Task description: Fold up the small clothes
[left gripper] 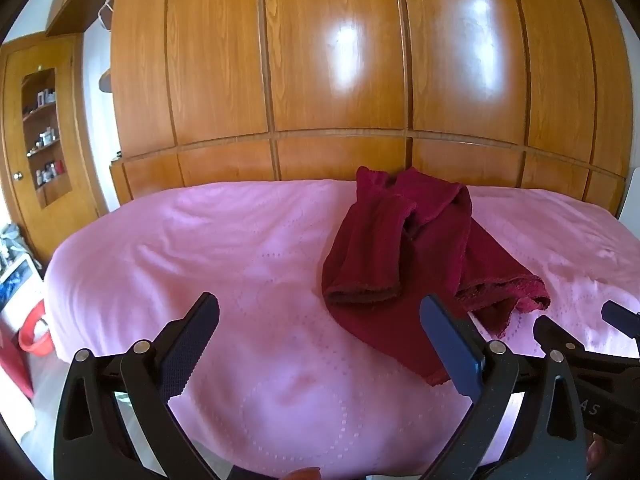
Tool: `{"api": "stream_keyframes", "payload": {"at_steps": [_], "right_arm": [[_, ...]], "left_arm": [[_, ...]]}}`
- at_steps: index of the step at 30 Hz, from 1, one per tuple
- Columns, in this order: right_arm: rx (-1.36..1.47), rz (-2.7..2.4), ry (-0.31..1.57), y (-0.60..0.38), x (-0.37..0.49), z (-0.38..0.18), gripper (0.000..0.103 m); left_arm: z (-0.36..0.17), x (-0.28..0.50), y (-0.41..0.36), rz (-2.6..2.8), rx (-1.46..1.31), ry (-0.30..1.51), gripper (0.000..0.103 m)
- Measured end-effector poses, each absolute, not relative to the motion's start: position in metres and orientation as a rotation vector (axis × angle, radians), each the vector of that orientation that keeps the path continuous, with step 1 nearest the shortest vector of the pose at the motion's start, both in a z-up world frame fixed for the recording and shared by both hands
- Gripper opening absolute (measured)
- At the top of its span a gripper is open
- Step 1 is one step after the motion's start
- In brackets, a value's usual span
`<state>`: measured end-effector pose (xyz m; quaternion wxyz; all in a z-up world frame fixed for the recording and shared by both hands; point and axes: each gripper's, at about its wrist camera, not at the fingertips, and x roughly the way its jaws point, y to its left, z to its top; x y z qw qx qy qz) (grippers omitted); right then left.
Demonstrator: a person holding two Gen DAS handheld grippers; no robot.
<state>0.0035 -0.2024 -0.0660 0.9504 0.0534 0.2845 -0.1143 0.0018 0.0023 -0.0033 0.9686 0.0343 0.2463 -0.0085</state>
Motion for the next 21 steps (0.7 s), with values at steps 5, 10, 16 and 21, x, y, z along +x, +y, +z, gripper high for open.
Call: {"api": "stream_keyframes", "payload": {"at_steps": [5,10,16,21], "right_arm": [[0.118,-0.224,0.592,-0.2046,0.005,-0.0686,0.101],[0.122,-0.22,0.598,-0.2056,0.0063,-0.069,0.101],[0.127,-0.215,0.603,-0.206,0.0065,-0.0698,0.101],[0.133,-0.209,0.614,-0.2059,0.0097,-0.0717,0.101]], "left_arm": [[-0.0047,0.0006,0.0049,-0.016,0.066,0.507,0.1],[-0.0065,0.0014,0.0067,-0.013,0.061,0.517,0.1],[-0.0076,0.0045,0.0086,-0.011,0.055,0.528,0.1],[-0.0084,0.0055,0.0107,-0.011,0.051,0.536,0.1]]}}
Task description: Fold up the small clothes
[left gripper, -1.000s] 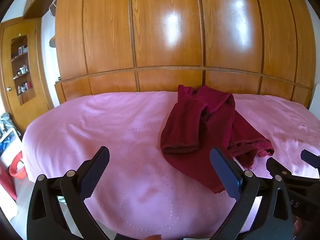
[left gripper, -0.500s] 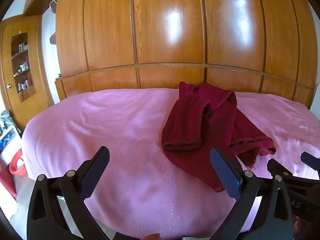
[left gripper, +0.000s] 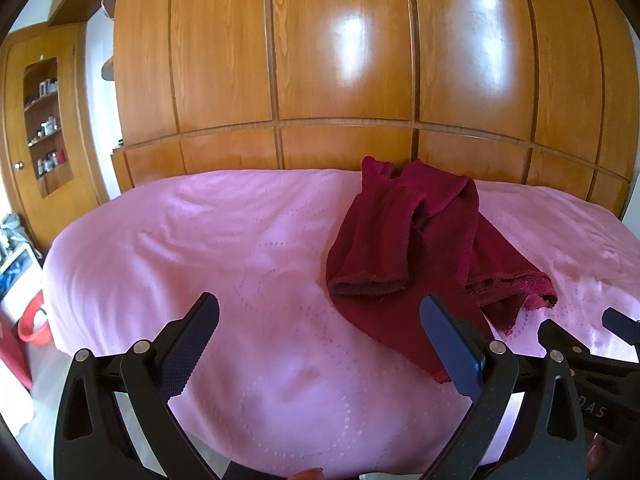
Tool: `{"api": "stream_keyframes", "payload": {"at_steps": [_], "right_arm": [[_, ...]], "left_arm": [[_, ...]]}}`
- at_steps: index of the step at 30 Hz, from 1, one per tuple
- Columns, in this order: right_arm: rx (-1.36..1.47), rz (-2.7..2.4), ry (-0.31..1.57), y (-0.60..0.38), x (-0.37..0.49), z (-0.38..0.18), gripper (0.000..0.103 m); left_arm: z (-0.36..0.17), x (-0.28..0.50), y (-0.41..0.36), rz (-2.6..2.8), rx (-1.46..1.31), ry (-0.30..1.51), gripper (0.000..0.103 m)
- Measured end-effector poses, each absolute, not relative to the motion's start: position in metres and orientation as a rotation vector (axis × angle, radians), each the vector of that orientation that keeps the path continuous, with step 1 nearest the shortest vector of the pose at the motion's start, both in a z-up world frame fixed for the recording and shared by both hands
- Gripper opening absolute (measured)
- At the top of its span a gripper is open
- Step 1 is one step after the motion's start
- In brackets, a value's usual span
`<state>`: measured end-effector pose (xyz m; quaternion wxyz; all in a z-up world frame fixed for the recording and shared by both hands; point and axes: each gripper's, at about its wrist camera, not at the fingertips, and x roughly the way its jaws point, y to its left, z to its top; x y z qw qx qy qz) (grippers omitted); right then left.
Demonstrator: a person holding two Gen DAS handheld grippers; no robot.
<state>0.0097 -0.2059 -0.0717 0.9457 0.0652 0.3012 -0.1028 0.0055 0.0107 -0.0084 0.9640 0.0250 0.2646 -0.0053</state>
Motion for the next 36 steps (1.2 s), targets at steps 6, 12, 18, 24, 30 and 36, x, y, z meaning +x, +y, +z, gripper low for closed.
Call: {"api": "stream_keyframes", "payload": {"at_steps": [6,12,18,24,30,36], "right_arm": [[0.14,-0.204,0.624,-0.207,0.011,-0.074,0.101],[0.147,-0.198,0.634,-0.208,0.012,-0.076,0.101],[0.145,-0.194,0.633,-0.208,0.013,-0.076,0.101],[0.147,-0.187,0.624,-0.206,0.012,-0.076,0.101],[0.152,-0.181,0.621,-0.207,0.012,-0.076,0.101],[0.163,-0.175,0.628,-0.208,0.014,-0.077,0.101]], "left_arm": [[-0.01,0.007,0.012,-0.012,0.044,0.547,0.1],[-0.011,0.008,0.015,-0.008,0.038,0.554,0.1],[-0.012,0.009,0.016,-0.007,0.035,0.554,0.1],[-0.012,0.009,0.017,-0.007,0.031,0.554,0.1],[-0.014,0.01,0.018,-0.005,0.022,0.559,0.1],[-0.015,0.012,0.021,0.0,0.015,0.568,0.1]]}}
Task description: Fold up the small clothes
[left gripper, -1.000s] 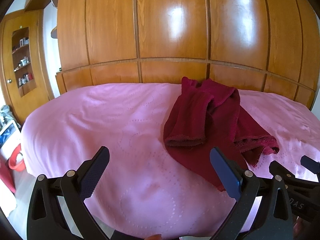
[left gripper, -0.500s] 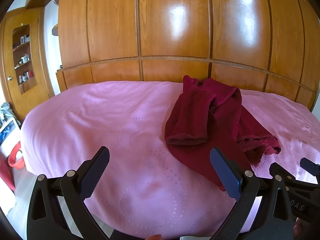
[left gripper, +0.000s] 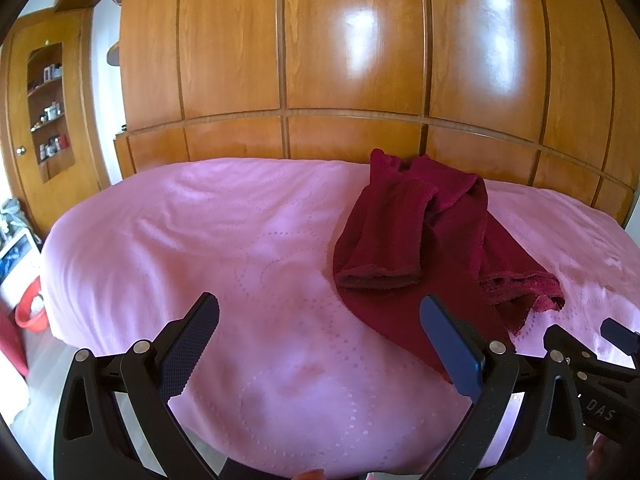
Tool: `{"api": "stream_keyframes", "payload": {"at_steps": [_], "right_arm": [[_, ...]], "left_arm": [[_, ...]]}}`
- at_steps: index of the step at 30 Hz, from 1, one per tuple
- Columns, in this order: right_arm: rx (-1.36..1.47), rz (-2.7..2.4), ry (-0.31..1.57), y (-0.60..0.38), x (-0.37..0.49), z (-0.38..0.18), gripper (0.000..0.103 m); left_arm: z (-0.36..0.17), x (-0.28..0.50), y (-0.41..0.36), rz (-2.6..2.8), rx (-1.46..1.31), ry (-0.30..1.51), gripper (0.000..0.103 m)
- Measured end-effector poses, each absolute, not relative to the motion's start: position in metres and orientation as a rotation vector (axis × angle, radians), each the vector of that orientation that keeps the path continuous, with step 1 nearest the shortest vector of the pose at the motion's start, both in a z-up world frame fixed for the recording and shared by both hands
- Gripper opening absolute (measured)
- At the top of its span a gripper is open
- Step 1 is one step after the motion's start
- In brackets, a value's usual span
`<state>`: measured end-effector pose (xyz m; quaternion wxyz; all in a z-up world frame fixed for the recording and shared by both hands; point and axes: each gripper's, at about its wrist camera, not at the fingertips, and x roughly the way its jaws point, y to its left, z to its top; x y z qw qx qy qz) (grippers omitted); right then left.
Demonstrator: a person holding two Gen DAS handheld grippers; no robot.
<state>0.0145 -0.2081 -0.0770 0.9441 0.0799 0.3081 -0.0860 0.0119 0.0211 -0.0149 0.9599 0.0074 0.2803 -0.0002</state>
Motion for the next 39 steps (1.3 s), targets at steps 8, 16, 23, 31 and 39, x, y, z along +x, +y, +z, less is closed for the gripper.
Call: {"api": "stream_keyframes", "payload": {"at_steps": [8,16,23,31,39], "right_arm": [[0.179,-0.157,0.64,-0.212,0.02,-0.078,0.101],[0.214,-0.045,0.649,-0.217,0.043,-0.067,0.101],[0.263,0.088,0.671,-0.213,0.099,-0.049,0.083],[0.245,0.165,0.728,-0.183,0.186,-0.039,0.071],[0.262,0.225,0.865,-0.151,0.245,-0.059,0.007]], "left_arm": [[-0.02,0.017,0.024,0.001,0.002,0.593,0.1],[-0.033,0.033,0.041,-0.041,-0.09,0.664,0.1],[-0.043,0.056,0.077,0.03,-0.161,0.731,0.1],[-0.054,0.065,0.117,0.046,-0.302,0.779,0.1],[-0.062,0.067,0.108,0.0,-0.234,0.801,0.1]]}}
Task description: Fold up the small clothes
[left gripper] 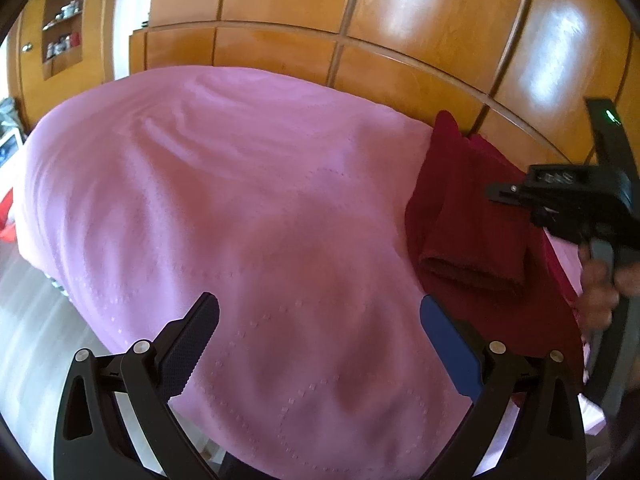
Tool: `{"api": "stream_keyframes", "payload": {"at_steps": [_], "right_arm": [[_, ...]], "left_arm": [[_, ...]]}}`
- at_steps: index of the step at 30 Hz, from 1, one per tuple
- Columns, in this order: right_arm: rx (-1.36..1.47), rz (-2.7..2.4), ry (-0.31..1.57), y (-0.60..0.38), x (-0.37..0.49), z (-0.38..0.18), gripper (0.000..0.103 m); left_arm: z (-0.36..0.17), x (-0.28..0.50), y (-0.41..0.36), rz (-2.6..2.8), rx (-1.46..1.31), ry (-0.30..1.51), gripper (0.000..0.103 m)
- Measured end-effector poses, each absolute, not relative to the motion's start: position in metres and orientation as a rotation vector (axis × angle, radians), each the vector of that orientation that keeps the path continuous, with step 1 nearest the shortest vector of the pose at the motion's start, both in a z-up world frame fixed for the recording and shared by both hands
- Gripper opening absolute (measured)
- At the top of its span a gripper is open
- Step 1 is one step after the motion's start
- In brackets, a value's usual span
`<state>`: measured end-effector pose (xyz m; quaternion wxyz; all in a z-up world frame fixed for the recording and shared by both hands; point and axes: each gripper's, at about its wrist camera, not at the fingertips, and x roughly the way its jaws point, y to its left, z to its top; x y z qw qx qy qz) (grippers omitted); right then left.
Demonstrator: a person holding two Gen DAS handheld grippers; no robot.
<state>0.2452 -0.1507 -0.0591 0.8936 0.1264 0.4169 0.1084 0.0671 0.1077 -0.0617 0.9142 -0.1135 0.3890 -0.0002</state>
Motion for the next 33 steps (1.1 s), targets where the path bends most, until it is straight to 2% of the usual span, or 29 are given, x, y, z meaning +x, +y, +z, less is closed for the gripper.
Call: {"api": "stream_keyframes", "payload": {"at_steps": [8,14,18,20,21,22,23,25,29,30,32,33], "right_arm": [[0.219,0.045,0.629,-0.241,0.214,0.002,0.007],[0.095,-0.288,0.545,-0.336,0.204,0.021,0.006],[0.099,-0.496,0.551,-0.407,0.208,0.021,0.006],[0.108,-0.577,0.568,-0.439,0.209,0.018,0.006],[0.114,-0.605,0.58,-0.453,0.21,0.016,0.006],[0.116,-0.636,0.601,-0.465,0.215,0.011,0.006],[0.109,-0.655,0.619,-0.47,0.222,0.008,0.006],[0.095,-0.693,0.659,-0.482,0.232,-0.002,0.006],[0.097,-0.689,0.717,-0.485,0.241,-0.024,0.006],[0.092,-0.678,0.719,-0.484,0.237,-0.028,0.011],[0.094,-0.633,0.719,-0.484,0.238,-0.033,0.036],[0.091,-0.606,0.713,-0.48,0.235,-0.034,0.057]], "left_arm": [[-0.058,0.064,0.082,-0.256,-0.219,0.801,0.095],[-0.041,0.053,0.035,-0.516,-0.119,0.79,0.095],[-0.044,0.057,0.001,-0.592,-0.02,0.812,0.094],[-0.053,0.063,-0.019,-0.609,0.037,0.84,0.073],[-0.056,0.066,-0.025,-0.607,0.06,0.853,0.067],[-0.061,0.066,-0.032,-0.598,0.089,0.855,0.052],[-0.066,0.068,-0.036,-0.589,0.114,0.86,0.029],[-0.075,0.077,-0.038,-0.564,0.143,0.895,0.008],[-0.058,0.099,-0.006,-0.466,0.088,0.849,0.006],[-0.05,0.109,0.01,-0.411,0.074,0.828,0.006],[-0.034,0.129,0.042,-0.306,0.052,0.796,0.006],[-0.025,0.145,0.063,-0.231,0.039,0.774,0.006]]}}
